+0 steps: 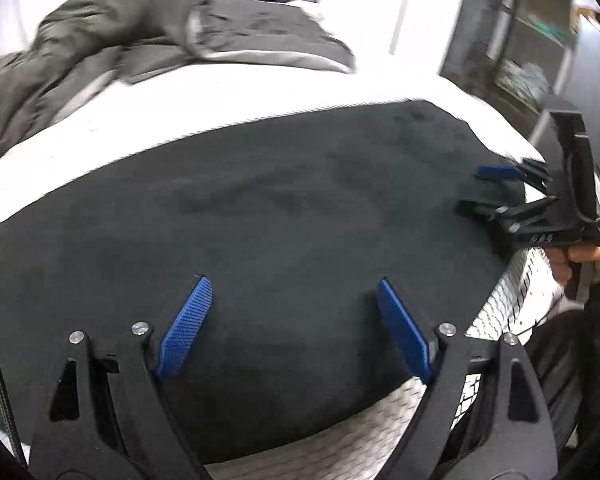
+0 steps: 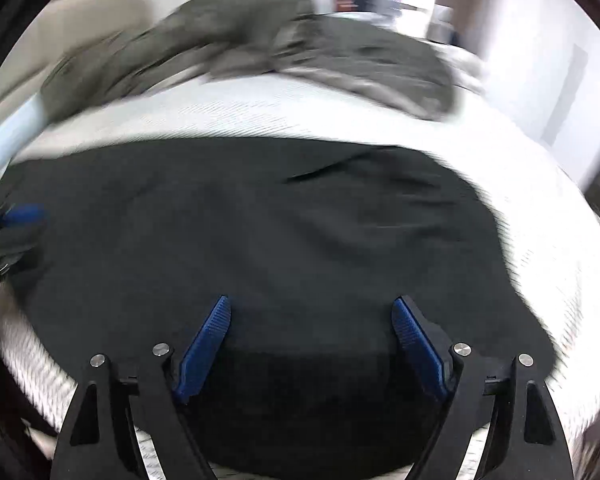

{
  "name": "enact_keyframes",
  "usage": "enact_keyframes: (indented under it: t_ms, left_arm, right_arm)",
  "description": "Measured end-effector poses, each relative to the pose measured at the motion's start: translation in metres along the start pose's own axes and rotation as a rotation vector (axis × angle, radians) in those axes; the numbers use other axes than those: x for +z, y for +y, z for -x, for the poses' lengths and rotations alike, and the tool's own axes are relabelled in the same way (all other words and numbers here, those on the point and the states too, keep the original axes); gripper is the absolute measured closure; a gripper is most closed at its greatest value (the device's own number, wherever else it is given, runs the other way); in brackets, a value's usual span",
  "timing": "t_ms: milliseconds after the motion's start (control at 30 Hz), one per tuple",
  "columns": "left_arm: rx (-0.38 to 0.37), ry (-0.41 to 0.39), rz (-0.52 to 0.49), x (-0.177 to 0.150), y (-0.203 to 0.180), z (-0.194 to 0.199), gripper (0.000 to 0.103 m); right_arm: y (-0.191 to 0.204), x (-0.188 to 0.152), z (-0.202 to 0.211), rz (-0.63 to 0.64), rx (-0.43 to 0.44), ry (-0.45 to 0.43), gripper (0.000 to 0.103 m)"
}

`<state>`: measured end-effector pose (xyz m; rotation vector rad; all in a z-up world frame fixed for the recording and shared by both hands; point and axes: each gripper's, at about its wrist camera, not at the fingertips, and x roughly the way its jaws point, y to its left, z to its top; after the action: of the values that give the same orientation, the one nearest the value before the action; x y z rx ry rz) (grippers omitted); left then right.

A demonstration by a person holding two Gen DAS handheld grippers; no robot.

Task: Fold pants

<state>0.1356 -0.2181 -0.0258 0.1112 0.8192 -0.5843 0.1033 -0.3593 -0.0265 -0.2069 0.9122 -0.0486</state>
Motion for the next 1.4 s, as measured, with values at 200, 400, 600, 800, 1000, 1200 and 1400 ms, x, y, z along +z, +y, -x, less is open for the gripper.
enact_keyframes:
  t_ms: [200,400,600,800,1000,1200,1400]
  left_arm:
    - [0.024,0.056,-0.055,-0.008,-0.017,-0.018,0.017]
    - [0.037,0.046,-0.043,-0.01,-0.015,-0.018,0.016]
    - [0.026,0.049,-0.011,-0.008,-0.008,-0.02,0.013]
    - [0.027,0.052,-0.02,-0.009,-0.005,-0.022,0.012]
    - [0.043,0.045,-0.033,-0.011,-0.006,-0.022,0.011]
    - [0.075,0.007,-0.026,-0.005,-0.006,-0.009,0.011]
    - [0.076,-0.021,-0.047,-0.005,-0.018,-0.009,0.011]
  right_arm:
    - [-0.027,-0.021,0.008,-0.017,-0.089,0.02,0.021]
    - [-0.085,-0.031,0.021,-0.253,-0.287,-0.011,0.02]
    - [-0.072,0.006,0.033,-0.3,-0.152,-0.128,0.026]
    - [-0.035,0.032,-0.04,-0.025,-0.176,0.069,0.049]
    - [-0.049,0.022,-0.031,-0.065,-0.2,0.046,0.066]
    - [-0.065,-0.004,0.041,-0.263,-0.13,-0.086,0.028]
    - [-0.14,-0.089,0.097,-0.731,0.0,-0.173,0.017]
